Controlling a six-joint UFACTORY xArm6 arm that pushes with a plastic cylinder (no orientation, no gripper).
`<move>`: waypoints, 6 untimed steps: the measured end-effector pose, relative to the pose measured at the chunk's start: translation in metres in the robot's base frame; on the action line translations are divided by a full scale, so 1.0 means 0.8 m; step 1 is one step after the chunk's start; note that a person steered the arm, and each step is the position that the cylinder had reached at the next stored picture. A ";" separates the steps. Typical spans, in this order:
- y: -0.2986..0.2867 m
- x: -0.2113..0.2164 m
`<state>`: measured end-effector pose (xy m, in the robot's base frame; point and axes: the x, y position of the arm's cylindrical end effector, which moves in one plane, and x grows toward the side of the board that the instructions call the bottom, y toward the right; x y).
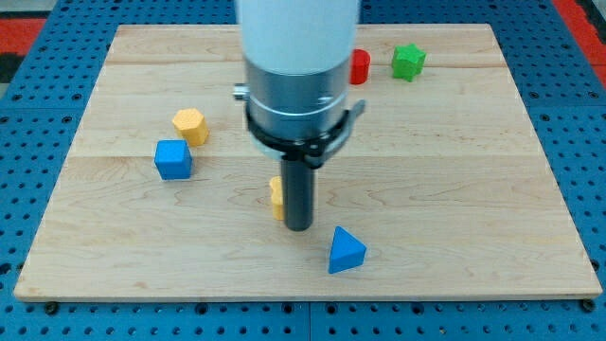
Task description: Push the yellow heart to the right of the blue cube
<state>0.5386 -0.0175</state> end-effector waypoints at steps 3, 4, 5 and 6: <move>0.012 -0.036; -0.039 -0.007; -0.084 -0.042; -0.031 -0.069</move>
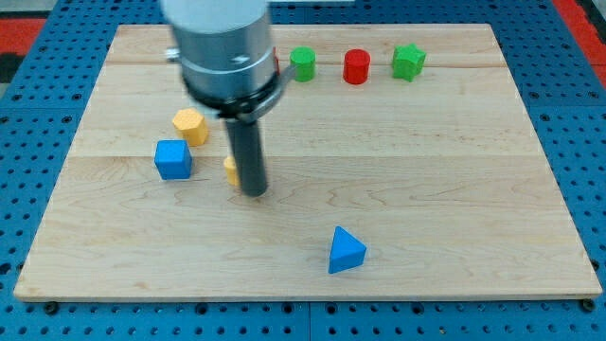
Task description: Push the yellow heart to the right of the blue cube
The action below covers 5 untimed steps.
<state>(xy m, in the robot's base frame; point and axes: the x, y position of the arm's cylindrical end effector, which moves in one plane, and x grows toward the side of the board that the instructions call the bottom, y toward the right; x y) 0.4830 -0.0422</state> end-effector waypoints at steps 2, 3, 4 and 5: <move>0.010 -0.048; -0.007 -0.007; -0.062 0.006; -0.052 0.007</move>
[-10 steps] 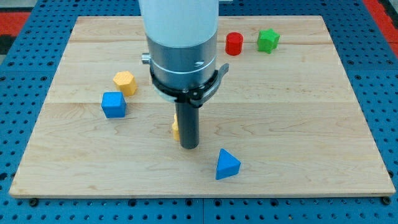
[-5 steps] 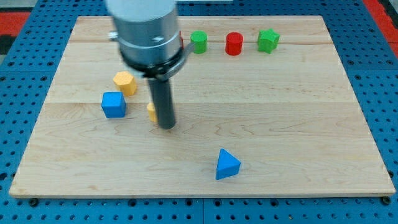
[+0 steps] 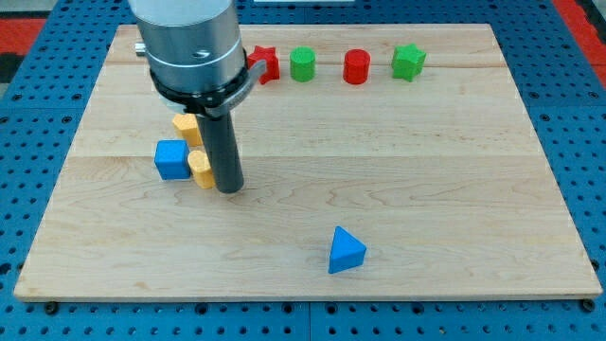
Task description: Push the yellow heart to the right of the blue cube
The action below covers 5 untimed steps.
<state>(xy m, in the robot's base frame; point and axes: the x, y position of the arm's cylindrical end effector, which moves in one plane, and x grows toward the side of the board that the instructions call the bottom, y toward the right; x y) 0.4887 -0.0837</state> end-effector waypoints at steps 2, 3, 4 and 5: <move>0.010 -0.048; 0.010 0.007; 0.016 -0.003; -0.008 -0.053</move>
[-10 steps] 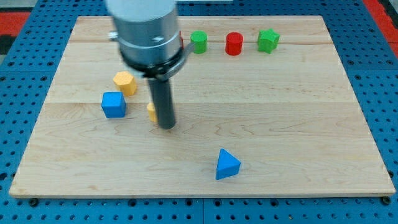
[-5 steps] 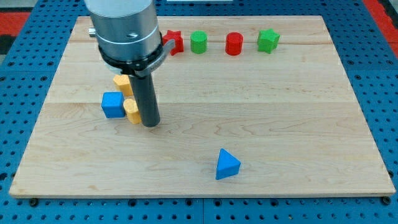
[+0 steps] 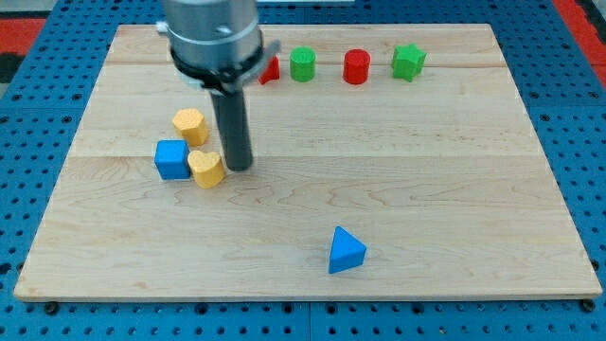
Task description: Push the yellow heart to the right of the blue cube
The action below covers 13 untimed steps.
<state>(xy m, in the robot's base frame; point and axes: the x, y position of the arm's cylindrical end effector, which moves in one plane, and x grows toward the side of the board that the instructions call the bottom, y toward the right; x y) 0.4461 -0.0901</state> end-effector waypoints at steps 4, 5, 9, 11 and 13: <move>0.021 0.033; 0.021 0.062; -0.029 0.041; -0.029 0.057; -0.056 0.098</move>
<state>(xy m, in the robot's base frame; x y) 0.5244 -0.1348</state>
